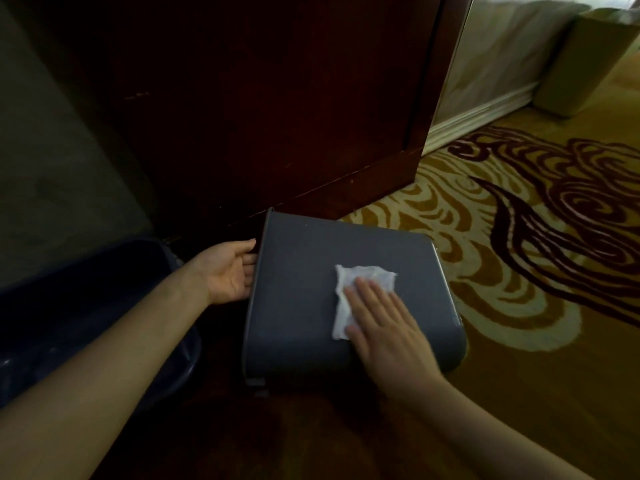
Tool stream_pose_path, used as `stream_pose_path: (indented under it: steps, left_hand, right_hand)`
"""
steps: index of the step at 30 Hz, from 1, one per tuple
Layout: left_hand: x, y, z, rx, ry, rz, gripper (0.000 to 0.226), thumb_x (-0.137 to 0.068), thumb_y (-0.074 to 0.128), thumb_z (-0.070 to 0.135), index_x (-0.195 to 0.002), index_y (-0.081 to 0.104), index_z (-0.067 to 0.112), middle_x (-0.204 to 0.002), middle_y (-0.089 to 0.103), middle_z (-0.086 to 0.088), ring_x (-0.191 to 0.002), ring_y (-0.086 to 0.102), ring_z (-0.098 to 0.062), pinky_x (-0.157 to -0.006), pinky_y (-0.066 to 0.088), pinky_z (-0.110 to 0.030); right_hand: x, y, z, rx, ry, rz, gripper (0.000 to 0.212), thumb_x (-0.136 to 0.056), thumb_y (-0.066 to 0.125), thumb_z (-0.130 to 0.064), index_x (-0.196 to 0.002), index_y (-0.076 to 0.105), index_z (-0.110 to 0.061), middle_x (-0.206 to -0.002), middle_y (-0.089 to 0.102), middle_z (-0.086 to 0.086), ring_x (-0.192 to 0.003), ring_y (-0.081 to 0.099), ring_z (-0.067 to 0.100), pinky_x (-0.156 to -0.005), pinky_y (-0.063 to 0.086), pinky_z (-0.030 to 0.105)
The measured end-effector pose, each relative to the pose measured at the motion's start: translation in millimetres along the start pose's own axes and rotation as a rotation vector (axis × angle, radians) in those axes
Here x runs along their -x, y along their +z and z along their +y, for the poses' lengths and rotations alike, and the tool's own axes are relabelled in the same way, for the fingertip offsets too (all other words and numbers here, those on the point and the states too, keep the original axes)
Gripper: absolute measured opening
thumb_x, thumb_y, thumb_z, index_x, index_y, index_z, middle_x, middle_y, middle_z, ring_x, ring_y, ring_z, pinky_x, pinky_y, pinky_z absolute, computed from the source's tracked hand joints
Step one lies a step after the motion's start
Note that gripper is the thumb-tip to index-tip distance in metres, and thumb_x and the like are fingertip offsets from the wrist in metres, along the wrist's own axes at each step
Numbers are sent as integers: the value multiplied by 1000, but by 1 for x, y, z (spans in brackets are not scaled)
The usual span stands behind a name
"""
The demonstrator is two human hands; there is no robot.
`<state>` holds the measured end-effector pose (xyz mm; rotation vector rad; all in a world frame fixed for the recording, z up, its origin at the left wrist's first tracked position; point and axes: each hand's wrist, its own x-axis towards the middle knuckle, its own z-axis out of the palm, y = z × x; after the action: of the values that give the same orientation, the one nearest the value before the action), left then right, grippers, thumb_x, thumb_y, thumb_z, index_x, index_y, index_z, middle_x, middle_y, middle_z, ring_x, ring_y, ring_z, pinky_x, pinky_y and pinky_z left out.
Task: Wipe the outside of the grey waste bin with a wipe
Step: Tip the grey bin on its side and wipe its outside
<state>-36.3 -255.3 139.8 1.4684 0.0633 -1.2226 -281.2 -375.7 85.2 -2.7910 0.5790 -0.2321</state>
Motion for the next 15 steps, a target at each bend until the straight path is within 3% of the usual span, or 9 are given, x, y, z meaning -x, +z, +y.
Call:
stream_pose_path:
  steps: [4,6,8,9,10,11,12,13,15]
  left_hand:
    - [-1,1,1,-27,3,27,32,-94,43,34,-93,61,8,-60,73,-7,-65,68,-21,-62,48,-34]
    - [0,3,2,-28,8,40,27,-94,45,32,-95,61,11,-61,72,-8,-72,64,-21,-62,51,-35]
    - [0,5,3,-36,15,56,23,-93,47,31,-96,61,13,-61,71,-7,-66,66,-20,-57,56,-32]
    - [0,7,3,-45,18,64,21,-93,48,31,-96,61,14,-60,71,-6,-61,67,-19,-53,56,-30]
    - [0,8,4,-55,20,69,21,-92,49,31,-97,61,14,-59,71,-6,-58,67,-18,-51,56,-30]
    - [0,9,4,-60,23,73,20,-92,49,31,-97,60,15,-59,70,-6,-56,67,-18,-49,56,-29]
    - [0,10,5,-59,26,76,20,-92,49,30,-97,60,15,-58,70,-5,-56,67,-18,-47,55,-28]
    - [0,11,7,-50,33,80,20,-92,49,30,-96,60,14,-59,70,-5,-58,66,-18,-47,55,-27]
    - [0,13,12,-14,54,92,21,-94,46,29,-95,59,13,-68,70,-7,-68,63,-19,-51,54,-29]
  right_hand:
    - [29,-13,50,59,144,51,52,-92,4,-51,-142,7,-35,-153,2,-11,-140,-11,3,-113,-5,29]
    - [33,-20,63,69,201,74,49,-94,11,-45,-139,16,-29,-152,13,-6,-141,1,6,-114,4,31]
    - [26,-27,70,-5,318,142,45,-95,22,-36,-138,28,-23,-150,30,2,-139,20,12,-113,19,34]
    - [18,-33,69,-125,422,187,44,-96,26,-32,-136,39,-19,-142,44,6,-133,38,17,-107,34,38]
    - [7,-40,66,-294,524,238,40,-97,29,-29,-128,50,-15,-125,59,8,-114,56,19,-91,48,38]
    - [-5,-46,61,-461,597,290,36,-98,30,-27,-117,57,-14,-104,66,6,-90,64,16,-69,51,31]
    - [-18,-52,52,-560,612,328,32,-98,32,-27,-107,59,-14,-87,64,3,-73,62,12,-57,44,25]
    - [-33,-54,41,-579,565,348,29,-98,33,-27,-103,58,-15,-82,62,1,-67,60,9,-54,41,22]
    - [-66,-56,11,-516,354,334,27,-96,35,-24,-112,55,-16,-94,65,3,-80,64,12,-64,50,27]
